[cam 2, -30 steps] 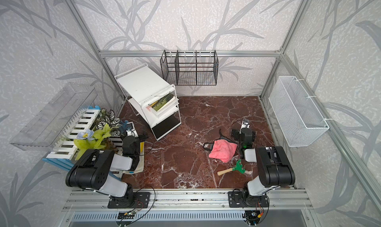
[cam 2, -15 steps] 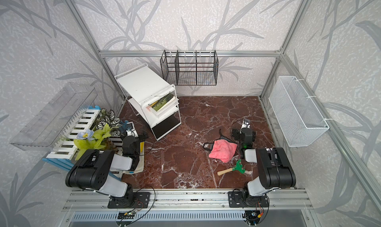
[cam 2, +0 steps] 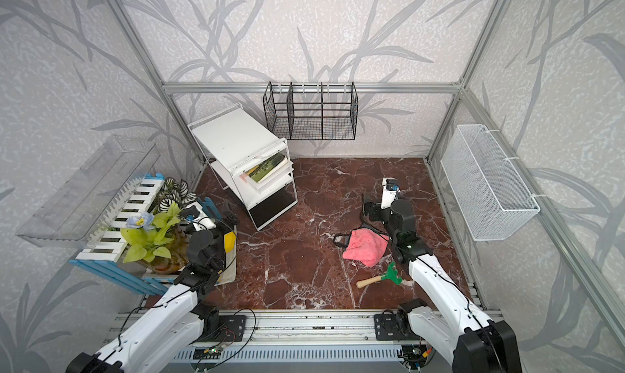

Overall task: Wipe the bookshelf clean with a cloth
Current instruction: Move the shelf to the center of the board.

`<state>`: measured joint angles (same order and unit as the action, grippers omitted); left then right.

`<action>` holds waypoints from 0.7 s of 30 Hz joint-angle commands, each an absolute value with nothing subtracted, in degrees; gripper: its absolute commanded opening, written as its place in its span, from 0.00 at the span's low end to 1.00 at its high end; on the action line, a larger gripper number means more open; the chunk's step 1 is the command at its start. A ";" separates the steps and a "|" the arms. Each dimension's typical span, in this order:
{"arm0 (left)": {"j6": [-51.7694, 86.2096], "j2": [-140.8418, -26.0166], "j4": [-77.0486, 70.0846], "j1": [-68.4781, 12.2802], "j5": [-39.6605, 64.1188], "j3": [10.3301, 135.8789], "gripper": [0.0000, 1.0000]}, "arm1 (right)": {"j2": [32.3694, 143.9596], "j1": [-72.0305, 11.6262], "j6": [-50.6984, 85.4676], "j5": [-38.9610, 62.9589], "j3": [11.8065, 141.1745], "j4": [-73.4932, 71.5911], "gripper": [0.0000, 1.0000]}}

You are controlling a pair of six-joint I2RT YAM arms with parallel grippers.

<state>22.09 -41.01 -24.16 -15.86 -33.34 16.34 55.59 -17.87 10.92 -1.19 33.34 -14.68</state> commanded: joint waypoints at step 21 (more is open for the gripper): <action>53.22 -44.13 -5.34 -13.99 0.54 15.82 1.00 | 109.30 -59.32 -5.31 -4.81 79.15 -45.19 0.88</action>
<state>53.80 -45.15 -5.13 -14.44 0.30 14.94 105.23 -59.88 -2.85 1.23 74.00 -40.80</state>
